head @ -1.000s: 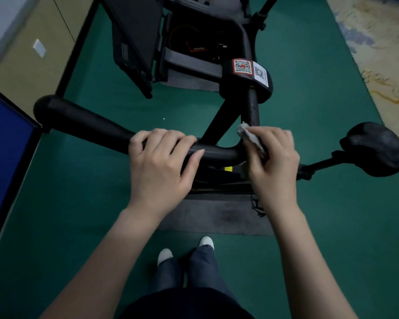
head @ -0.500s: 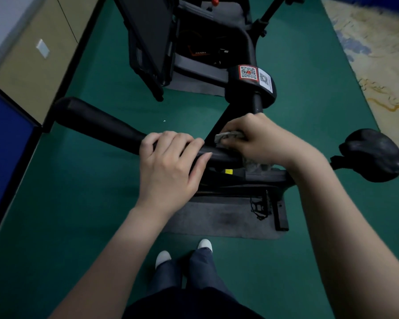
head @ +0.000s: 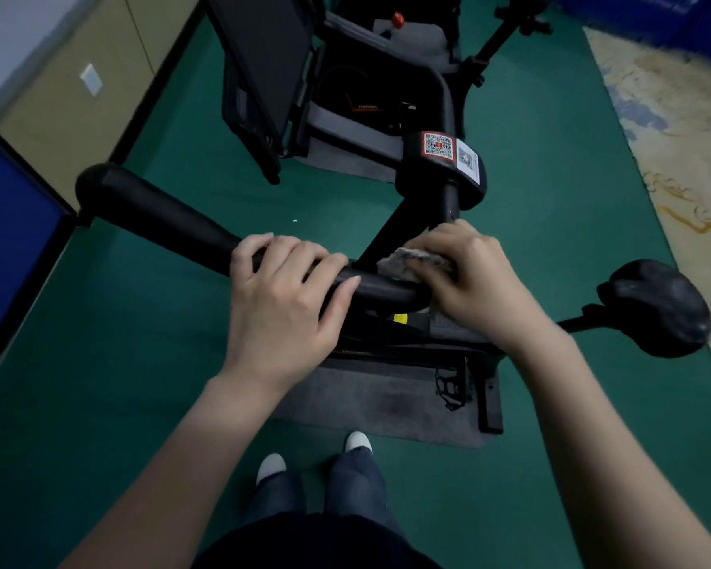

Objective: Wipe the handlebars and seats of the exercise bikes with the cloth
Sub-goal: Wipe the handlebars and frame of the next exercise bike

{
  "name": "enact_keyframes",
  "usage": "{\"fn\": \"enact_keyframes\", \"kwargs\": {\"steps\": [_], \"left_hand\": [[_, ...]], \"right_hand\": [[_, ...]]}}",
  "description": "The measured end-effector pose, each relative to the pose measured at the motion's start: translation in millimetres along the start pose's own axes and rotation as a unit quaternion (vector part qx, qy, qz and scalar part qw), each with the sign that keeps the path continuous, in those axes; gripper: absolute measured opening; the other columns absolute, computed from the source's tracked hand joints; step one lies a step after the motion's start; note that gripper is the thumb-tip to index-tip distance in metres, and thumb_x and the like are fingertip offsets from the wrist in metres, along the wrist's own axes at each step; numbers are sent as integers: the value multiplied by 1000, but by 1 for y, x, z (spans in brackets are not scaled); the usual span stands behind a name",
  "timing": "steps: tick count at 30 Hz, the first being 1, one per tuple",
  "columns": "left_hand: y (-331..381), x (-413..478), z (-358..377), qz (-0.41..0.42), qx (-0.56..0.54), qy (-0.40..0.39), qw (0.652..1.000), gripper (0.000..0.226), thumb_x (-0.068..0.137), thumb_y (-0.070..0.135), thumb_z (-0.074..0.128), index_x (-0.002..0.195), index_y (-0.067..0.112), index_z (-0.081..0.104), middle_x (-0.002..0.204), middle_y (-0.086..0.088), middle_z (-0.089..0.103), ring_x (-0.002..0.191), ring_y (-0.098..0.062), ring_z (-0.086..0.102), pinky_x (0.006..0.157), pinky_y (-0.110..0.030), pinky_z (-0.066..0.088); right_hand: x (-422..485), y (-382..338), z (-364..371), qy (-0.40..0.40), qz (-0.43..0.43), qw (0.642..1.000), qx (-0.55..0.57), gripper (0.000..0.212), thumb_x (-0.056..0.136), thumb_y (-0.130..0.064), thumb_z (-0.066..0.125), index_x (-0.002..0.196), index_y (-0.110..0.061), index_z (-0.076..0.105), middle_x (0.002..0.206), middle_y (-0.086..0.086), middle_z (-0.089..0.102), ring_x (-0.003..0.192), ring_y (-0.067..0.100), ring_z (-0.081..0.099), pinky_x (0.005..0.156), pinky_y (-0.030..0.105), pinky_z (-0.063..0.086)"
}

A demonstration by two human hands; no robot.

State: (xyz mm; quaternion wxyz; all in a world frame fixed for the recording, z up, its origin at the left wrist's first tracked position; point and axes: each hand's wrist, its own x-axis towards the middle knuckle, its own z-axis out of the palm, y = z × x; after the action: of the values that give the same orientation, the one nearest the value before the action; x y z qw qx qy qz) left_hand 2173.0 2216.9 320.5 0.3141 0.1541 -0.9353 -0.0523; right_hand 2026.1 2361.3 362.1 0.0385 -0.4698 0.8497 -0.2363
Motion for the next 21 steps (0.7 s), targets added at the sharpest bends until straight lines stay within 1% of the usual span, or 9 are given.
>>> {"fn": "enact_keyframes", "kwargs": {"steps": [2,4,8,11,13,14,16,19,21], "left_hand": [[6,1,0,-24,-1,-3,1000,29,96,36,50,96,16,71,91,3,66,95,-21,61,104,-40,25],[18,3,1,-42,-2,-4,999,31,96,37,49,96,15,71,93,2,66,97,-22,60,107,-42,22],[49,6,11,-57,1,-8,998,31,96,36,49,97,14,71,91,1,67,96,-22,61,109,-41,23],[62,6,19,-74,12,-9,997,31,96,35,50,96,14,72,89,1,67,92,-22,62,108,-39,25],[66,4,23,-88,21,-7,996,31,97,35,49,93,14,72,88,1,68,90,-22,62,107,-38,27],[67,4,24,-94,22,-4,995,31,97,34,49,92,14,72,87,1,67,90,-22,62,105,-37,28],[68,5,26,-102,20,4,995,31,97,34,49,89,15,72,85,2,67,88,-21,62,103,-37,30],[68,4,27,-104,20,10,994,32,97,34,49,87,15,72,85,3,67,88,-21,61,102,-35,29],[69,3,27,-106,21,10,994,32,97,34,48,87,15,73,85,3,66,88,-20,61,103,-34,28]], "right_hand": [[-7,8,6,81,4,997,18,14,87,-4,62,97,-8,70,91,4,66,88,27,55,76,21,34],[-13,11,12,130,5,990,46,14,88,-4,61,98,-8,70,93,4,66,88,25,55,77,23,38],[-19,22,21,162,-36,981,104,18,88,-2,62,101,-11,69,95,-4,64,88,18,53,82,16,39],[-15,31,22,207,-44,969,129,23,85,4,62,104,-8,67,97,-9,59,89,20,55,82,19,41],[-18,34,27,221,-52,960,161,25,82,7,62,102,-8,64,98,-15,54,88,21,56,81,22,42],[-20,35,29,222,-63,957,174,23,82,6,61,100,-8,63,97,-16,54,87,21,56,80,23,43],[-21,43,30,226,-74,952,193,19,83,6,61,97,-7,63,97,-10,56,87,21,56,80,24,43],[-9,57,28,249,-33,941,229,14,85,6,60,95,-4,63,95,0,59,88,23,58,80,27,45],[-5,61,29,261,-22,933,245,13,85,7,59,93,-3,62,94,5,60,90,23,58,81,30,46]]}}
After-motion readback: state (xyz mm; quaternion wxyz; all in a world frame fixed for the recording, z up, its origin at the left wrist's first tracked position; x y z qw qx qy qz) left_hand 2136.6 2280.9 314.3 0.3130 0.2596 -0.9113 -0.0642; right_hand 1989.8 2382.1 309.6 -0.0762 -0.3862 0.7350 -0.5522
